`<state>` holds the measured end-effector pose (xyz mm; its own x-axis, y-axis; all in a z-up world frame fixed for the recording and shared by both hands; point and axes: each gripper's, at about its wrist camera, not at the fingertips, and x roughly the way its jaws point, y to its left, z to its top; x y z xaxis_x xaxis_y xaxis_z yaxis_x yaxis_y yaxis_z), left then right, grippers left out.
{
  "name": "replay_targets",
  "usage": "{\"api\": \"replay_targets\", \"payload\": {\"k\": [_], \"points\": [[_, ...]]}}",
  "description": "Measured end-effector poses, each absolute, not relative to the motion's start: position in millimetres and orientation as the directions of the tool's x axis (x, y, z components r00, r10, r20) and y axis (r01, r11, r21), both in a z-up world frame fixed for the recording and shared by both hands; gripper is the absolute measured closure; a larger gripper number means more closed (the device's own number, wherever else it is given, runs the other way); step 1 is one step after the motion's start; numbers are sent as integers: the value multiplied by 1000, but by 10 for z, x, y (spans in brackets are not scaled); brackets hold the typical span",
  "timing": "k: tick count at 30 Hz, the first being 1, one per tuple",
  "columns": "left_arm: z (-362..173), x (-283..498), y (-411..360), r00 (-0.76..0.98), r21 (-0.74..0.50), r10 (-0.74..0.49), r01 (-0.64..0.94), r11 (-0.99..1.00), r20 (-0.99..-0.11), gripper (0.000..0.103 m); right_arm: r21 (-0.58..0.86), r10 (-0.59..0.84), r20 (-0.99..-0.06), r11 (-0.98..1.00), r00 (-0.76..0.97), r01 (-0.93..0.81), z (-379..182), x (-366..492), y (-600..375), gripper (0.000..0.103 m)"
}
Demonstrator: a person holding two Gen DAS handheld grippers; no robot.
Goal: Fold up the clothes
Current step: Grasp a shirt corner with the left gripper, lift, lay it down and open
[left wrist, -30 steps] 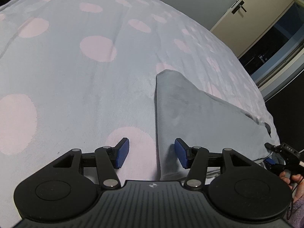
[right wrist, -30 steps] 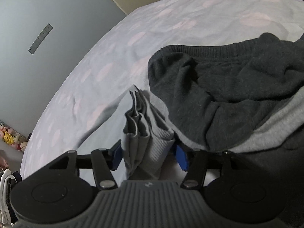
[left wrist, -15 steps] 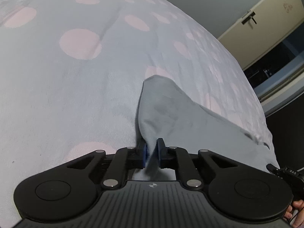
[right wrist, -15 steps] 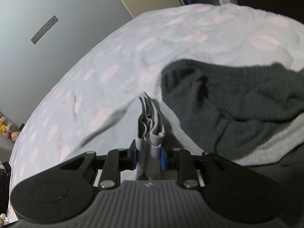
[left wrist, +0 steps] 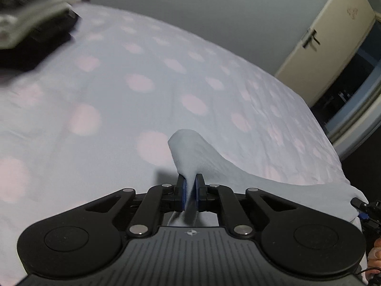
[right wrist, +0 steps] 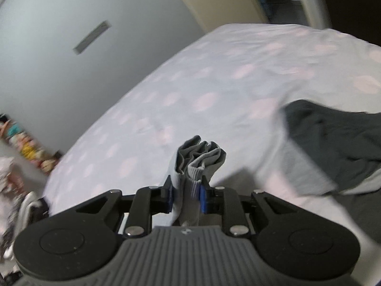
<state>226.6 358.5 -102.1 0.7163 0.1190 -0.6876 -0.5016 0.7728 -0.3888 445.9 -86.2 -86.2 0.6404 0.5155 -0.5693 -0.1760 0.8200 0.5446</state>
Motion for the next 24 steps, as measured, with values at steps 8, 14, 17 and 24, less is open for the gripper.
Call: {"api": "replay_targets", "payload": {"k": [8,14,17,24], "points": [[-918,1125,4244,668,-401,272,-670,625,-693,94,615,662,-501,725,558,-309,-876,3663,96,80],[-1245,690,4428,589,-337,299,-730,594,-751,94,631,679,-523,715,515,-302,-1226,3188,439,80],[-1477,665,4451,556,-334,262,-746,576,-788,94,614,638,-577,750,509,-245,-1468,3051,448,80],[-1763,676,4485,479,-291,227,-779,555,-848,93,554,566,-654,810,502,-190,-1835,2960,349,80]]}}
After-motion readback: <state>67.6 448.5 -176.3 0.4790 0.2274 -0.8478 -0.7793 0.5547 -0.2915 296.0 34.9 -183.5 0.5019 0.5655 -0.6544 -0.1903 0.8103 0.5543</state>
